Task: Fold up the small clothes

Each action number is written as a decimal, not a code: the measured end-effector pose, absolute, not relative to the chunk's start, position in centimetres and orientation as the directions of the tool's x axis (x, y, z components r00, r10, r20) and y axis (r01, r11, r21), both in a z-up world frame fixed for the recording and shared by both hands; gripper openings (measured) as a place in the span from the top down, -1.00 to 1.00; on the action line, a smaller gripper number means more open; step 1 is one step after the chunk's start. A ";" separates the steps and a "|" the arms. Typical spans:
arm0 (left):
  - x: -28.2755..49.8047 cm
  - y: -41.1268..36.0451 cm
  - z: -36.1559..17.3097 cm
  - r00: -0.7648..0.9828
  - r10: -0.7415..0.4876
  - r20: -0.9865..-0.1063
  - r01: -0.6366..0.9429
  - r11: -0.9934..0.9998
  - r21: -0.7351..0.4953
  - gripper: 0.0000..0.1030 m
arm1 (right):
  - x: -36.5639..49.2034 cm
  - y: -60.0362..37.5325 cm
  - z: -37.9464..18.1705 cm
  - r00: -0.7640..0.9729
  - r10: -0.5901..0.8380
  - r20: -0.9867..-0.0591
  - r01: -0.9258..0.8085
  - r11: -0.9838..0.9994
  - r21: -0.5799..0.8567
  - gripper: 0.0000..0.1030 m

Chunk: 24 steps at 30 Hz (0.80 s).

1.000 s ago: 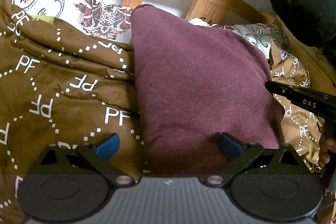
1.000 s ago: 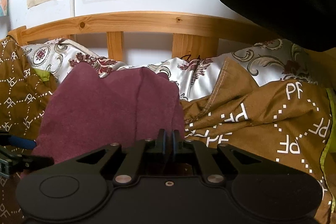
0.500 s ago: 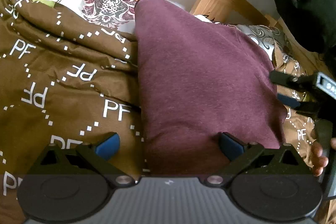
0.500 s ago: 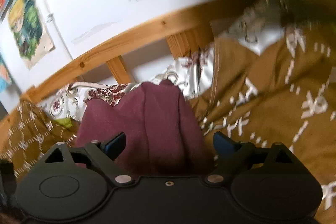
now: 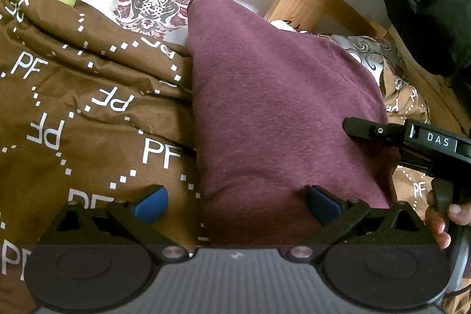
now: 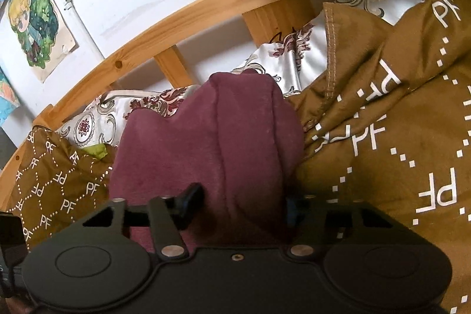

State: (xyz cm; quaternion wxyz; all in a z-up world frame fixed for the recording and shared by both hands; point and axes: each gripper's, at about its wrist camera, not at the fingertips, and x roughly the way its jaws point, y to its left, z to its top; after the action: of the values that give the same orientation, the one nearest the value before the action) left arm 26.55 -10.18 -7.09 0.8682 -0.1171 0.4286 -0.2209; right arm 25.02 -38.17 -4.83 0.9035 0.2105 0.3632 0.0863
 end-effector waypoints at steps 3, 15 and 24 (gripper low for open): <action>26.7 -10.1 -7.2 0.524 -0.493 -0.695 0.287 0.870 -0.401 -0.98 | 25.0 -37.9 -4.8 0.724 0.298 -0.623 -0.003 0.903 0.429 0.02; 27.0 -9.5 -6.6 0.456 -0.573 -0.681 0.299 0.819 -0.489 0.13 | 24.4 -36.2 -3.7 0.744 0.234 -0.626 -0.020 0.944 0.328 0.41; 24.7 -9.3 -1.1 0.587 -0.459 -0.667 0.338 0.887 -0.314 0.32 | 23.5 -32.7 -1.7 0.798 0.201 -0.568 -0.090 0.972 0.218 0.49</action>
State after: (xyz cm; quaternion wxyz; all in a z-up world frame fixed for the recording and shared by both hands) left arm 24.66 -9.27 -1.08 0.8874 -0.0766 0.3953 -0.2246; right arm 23.48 -32.67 -1.66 0.9440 0.0902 0.3080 0.0771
